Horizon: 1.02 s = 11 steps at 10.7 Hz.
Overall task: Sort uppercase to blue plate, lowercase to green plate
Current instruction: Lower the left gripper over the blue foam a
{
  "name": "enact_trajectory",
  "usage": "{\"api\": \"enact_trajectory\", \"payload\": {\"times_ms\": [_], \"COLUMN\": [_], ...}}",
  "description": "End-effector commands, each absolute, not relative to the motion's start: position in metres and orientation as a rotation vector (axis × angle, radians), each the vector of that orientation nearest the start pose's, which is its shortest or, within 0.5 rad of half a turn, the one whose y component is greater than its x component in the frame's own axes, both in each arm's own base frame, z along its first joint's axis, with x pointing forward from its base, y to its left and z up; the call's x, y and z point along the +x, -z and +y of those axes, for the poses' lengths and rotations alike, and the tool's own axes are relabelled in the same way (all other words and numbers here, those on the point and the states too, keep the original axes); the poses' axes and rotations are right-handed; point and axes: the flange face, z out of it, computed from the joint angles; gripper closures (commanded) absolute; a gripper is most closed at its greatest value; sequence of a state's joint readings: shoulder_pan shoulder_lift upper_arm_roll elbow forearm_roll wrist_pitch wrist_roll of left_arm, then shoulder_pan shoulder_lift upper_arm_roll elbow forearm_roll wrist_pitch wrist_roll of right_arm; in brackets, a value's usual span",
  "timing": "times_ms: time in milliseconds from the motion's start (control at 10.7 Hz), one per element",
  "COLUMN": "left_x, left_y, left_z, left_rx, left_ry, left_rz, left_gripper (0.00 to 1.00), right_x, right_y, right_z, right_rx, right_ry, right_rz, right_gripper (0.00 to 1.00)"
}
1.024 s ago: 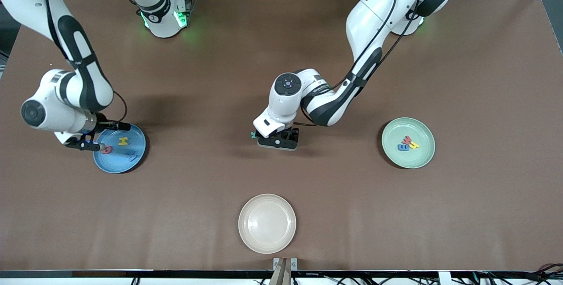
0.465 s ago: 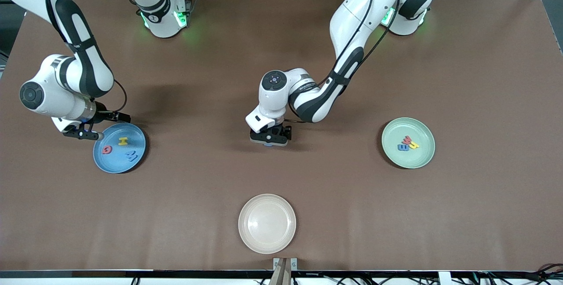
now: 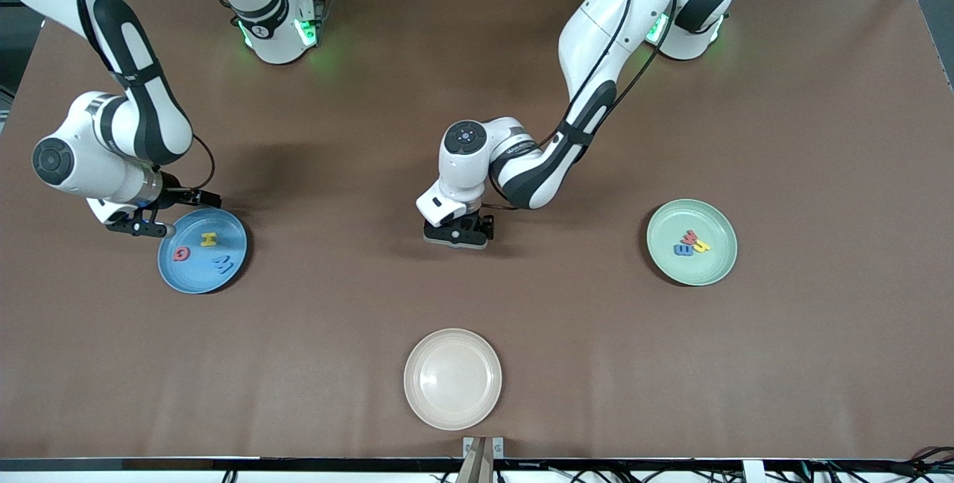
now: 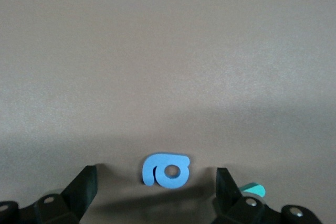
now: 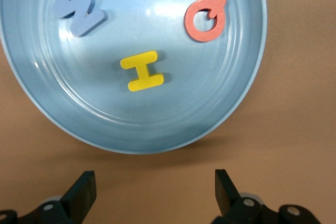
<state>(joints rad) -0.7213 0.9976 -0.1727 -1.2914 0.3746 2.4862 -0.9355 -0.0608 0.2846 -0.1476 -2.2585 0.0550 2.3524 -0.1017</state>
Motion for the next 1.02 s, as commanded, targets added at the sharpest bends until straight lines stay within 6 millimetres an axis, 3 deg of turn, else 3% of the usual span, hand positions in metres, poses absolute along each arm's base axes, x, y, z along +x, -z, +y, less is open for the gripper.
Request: {"api": "enact_trajectory", "payload": {"times_ms": [0,372,931], "left_x": [0.5071,0.5060,0.5078], "left_y": [-0.1631,-0.1619,-0.1593], "left_z": [-0.5736,-0.5742,-0.5716], "left_rx": [-3.190,-3.190,-3.173], "left_ry": [0.403,0.401,0.412], "left_rz": [0.265,0.268,0.294], "left_gripper": [0.00,0.00,0.16], "right_x": [0.5008,0.5013,0.5012], "right_y": [-0.2275,-0.2273,-0.2267], "right_z": [-0.1074,-0.1076,-0.1084], "right_rx": [-3.087,-3.088,-3.089], "right_ry": [-0.272,-0.271,-0.271], "right_rz": [0.219,0.217,0.218], "right_gripper": [0.00,0.00,0.00]}}
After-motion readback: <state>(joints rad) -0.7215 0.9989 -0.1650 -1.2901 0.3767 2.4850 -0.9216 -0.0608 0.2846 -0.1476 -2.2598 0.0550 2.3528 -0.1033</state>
